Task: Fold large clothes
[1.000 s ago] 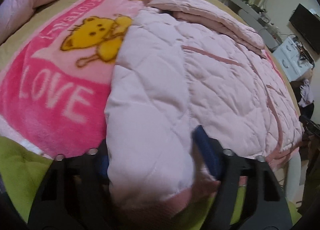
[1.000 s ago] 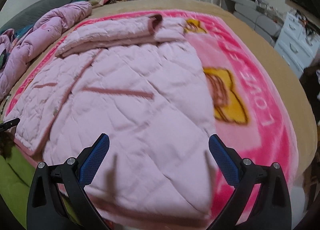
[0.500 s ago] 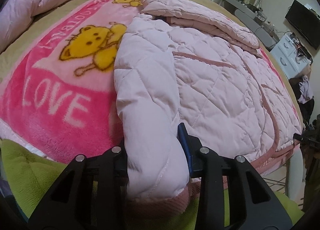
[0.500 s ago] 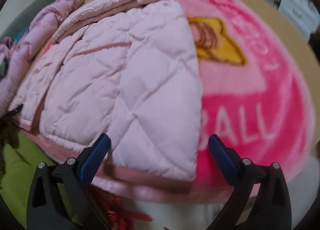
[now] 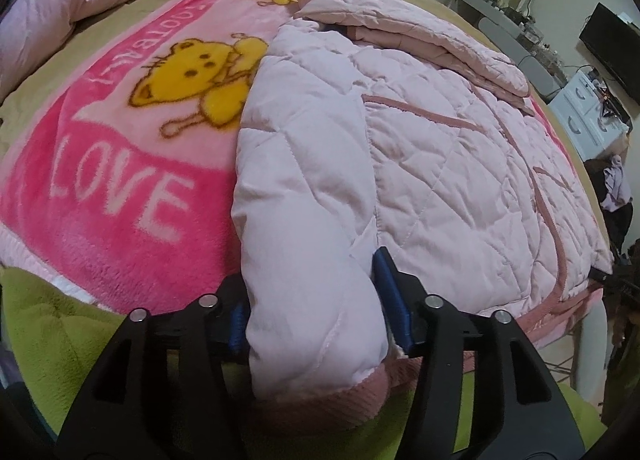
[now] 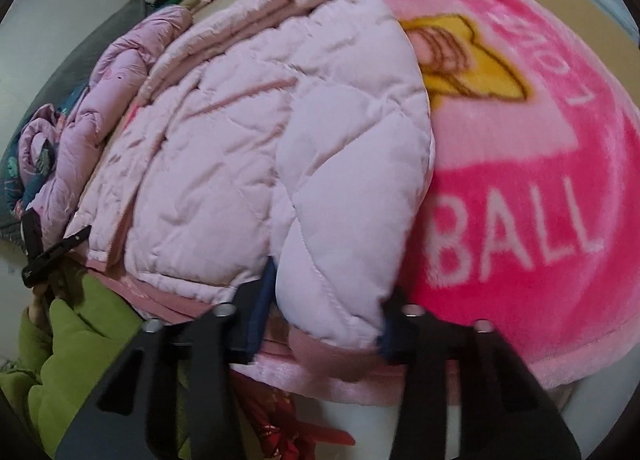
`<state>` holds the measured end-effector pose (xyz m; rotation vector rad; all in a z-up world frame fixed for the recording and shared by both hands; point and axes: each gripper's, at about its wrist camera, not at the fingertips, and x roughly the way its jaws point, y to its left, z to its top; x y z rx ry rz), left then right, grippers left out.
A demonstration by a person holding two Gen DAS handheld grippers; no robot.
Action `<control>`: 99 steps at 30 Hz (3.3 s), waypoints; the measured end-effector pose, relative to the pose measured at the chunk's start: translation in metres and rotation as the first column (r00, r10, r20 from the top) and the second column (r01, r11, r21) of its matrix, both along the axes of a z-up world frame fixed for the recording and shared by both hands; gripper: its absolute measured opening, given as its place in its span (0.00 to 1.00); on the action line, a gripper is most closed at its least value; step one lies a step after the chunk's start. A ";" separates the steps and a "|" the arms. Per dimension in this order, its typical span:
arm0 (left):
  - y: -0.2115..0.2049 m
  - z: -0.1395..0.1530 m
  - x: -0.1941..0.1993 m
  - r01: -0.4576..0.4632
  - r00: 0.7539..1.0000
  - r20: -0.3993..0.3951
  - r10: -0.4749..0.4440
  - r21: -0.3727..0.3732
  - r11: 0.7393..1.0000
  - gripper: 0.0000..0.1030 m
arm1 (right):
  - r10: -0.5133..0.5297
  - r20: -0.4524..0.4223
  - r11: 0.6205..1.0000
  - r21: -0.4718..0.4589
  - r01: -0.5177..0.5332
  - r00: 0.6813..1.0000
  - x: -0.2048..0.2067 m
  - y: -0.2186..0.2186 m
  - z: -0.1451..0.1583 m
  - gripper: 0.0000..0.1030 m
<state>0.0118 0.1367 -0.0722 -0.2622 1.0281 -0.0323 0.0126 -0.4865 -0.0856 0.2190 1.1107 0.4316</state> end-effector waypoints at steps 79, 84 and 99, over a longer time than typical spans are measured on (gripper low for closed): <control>-0.020 0.153 0.144 -0.019 0.964 0.267 -0.007 0.095 0.995 0.14 | -0.184 0.407 0.931 0.364 0.026 0.895 0.151 0.022 0.156 0.15; -0.008 0.169 0.173 -0.033 0.962 0.271 0.019 0.046 0.998 0.14 | -0.217 0.407 0.922 0.383 0.049 0.887 0.183 0.023 0.175 0.15; 0.018 0.204 0.240 -0.110 0.956 0.272 0.109 -0.011 0.994 0.14 | -0.260 0.427 0.921 0.378 0.090 0.866 0.265 0.031 0.217 0.15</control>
